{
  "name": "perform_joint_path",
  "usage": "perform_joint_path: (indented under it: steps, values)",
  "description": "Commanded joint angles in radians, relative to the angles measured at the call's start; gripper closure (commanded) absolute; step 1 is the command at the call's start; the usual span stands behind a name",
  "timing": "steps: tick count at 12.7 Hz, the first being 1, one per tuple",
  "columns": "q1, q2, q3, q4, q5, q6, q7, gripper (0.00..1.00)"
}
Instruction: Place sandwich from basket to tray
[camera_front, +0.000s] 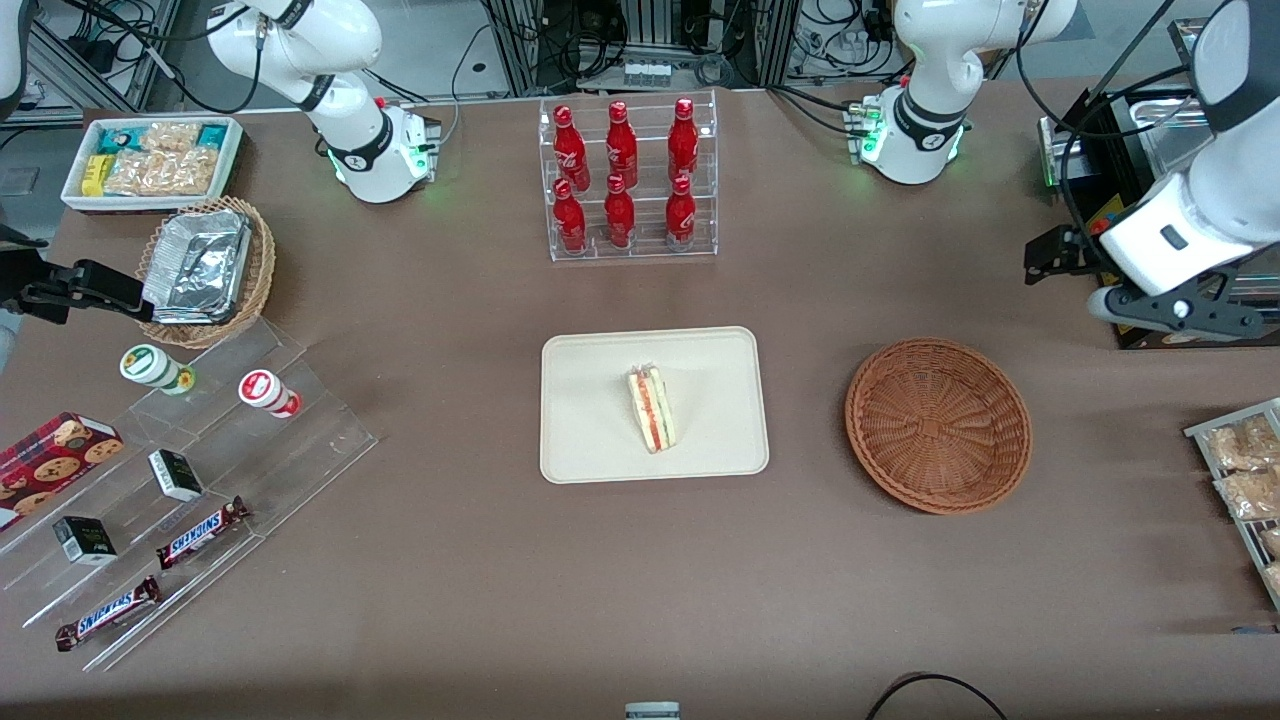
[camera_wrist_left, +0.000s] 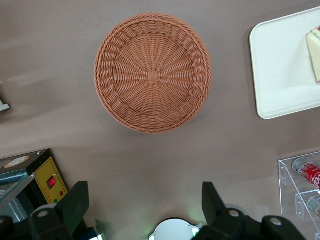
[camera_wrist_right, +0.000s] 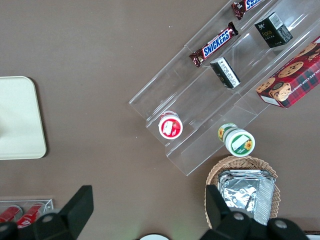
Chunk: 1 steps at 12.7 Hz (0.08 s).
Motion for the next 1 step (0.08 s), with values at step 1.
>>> perform_joint_path:
  steps: [1]
  values:
    - [0.024,-0.007,-0.020,0.011,-0.012,-0.021,0.020,0.00]
